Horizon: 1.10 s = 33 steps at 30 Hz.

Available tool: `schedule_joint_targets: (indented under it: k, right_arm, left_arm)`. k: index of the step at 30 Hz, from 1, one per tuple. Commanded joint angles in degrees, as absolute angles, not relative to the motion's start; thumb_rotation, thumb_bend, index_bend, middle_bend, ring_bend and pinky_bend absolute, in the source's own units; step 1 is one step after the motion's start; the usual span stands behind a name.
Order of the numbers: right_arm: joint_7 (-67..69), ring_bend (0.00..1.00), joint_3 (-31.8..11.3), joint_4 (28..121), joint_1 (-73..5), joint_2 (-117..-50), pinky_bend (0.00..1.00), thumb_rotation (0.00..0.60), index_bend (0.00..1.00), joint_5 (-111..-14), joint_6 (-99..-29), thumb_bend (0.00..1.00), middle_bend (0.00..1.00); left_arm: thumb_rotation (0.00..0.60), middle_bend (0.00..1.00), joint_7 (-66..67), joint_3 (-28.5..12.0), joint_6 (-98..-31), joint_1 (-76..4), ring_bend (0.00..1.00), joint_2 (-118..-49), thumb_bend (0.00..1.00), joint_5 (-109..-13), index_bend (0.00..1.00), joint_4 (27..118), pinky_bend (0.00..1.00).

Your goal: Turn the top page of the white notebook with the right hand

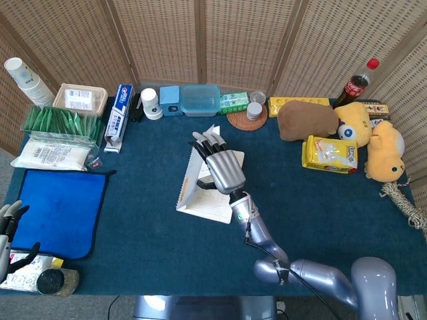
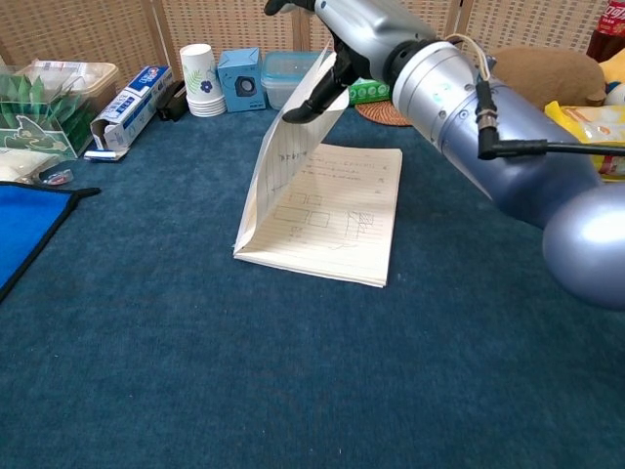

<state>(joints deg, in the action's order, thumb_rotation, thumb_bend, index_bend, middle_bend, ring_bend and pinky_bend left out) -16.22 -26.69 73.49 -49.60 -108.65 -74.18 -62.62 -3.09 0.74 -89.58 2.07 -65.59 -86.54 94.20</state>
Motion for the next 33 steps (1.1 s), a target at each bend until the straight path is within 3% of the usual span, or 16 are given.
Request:
schedule_joint_targets:
  k: [1,10,33]
  right_arm:
    - [-16.9,0.12,-27.6,73.4,-50.9,-108.9,0.13,0.6,0.16,-72.9,-61.9,0.11,0.15]
    - [-18.6,0.12,-29.5,71.0,-55.0,-110.5,0.13,0.6,0.16,-68.3,-59.9,0.11,0.15]
    - [-14.5,0.12,-29.1,70.1,-61.8,-113.2,0.13,0.6,0.15,-65.6,-57.0,0.09,0.15]
  left_arm:
    - [0.6,0.08,-3.1,0.8,-89.8,2.2,0.02,-65.7,0.3,-86.7,0.2,94.2,0.0]
    - [0.6,0.08,-3.4,1.1,-90.5,2.8,0.02,-65.6,0.3,-87.2,0.2,94.0,0.0]
    - [0.6,0.08,-5.4,1.8,-93.5,6.1,0.02,-65.4,0.31,-86.9,0.2,92.4,0.0]
